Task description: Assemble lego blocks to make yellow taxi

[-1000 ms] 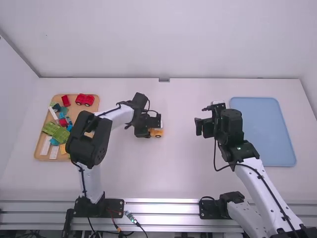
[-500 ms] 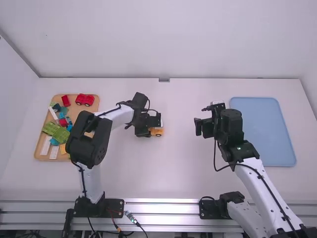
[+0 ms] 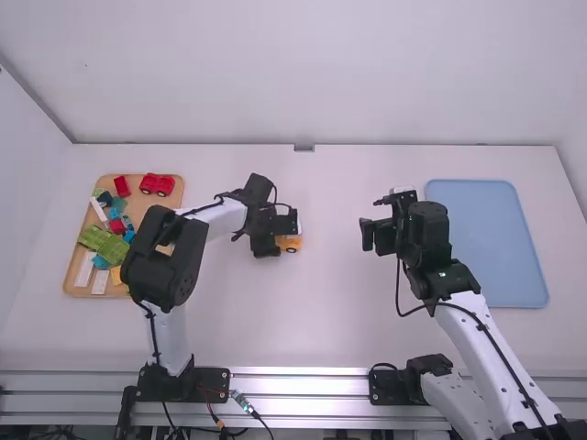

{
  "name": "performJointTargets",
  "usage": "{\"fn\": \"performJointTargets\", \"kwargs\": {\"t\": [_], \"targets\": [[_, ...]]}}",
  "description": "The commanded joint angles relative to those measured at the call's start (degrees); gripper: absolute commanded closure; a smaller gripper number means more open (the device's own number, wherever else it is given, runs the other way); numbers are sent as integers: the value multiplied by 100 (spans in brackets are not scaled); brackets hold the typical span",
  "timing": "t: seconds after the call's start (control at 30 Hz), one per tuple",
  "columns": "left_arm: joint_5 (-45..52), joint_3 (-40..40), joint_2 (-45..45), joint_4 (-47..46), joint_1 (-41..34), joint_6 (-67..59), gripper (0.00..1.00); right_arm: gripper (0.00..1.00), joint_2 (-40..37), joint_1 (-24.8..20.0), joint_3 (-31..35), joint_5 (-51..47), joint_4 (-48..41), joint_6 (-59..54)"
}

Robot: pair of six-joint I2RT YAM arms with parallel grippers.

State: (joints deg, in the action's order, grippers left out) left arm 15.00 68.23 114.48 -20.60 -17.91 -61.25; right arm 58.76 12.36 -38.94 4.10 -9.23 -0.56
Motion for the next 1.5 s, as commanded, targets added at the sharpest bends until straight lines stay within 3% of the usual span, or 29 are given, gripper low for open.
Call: {"fn": "performJointTargets", "kwargs": {"t": [0.0, 0.03, 0.37, 0.53, 0.9, 1.07, 1.23, 1.33, 1.47], "targets": [[-79, -163, -37, 11, -11, -7, 5, 1, -13, 13, -192, 15, -4, 11], [-90, -161, -37, 9, -9, -9, 0, 1, -13, 13, -192, 17, -7, 11], [-110, 715, -37, -1062, -11, -9, 1, 1, -13, 13, -192, 13, -2, 7], [-693, 1218, -39, -1351, -4, 284, 1, 1, -13, 11, -192, 15, 0, -79], [-1336, 2348, -100, -1537, 1078, 1663, 1, 1, -13, 15, -192, 13, 136, -120], [-1214, 3069, -102, -1423, 2081, 3191, 1, 1, -13, 13, -192, 17, 240, -76], [-617, 3618, -102, -2358, 3049, 4878, 1, 1, -15, 13, -192, 17, 275, -101], [-923, 3620, -122, -2723, 3320, 5624, 1, 1, -15, 13, -192, 17, 273, -101], [-2110, 3351, -155, -3134, 3377, 6400, 1, 1, -15, 7, -195, 20, 289, -103]]}}
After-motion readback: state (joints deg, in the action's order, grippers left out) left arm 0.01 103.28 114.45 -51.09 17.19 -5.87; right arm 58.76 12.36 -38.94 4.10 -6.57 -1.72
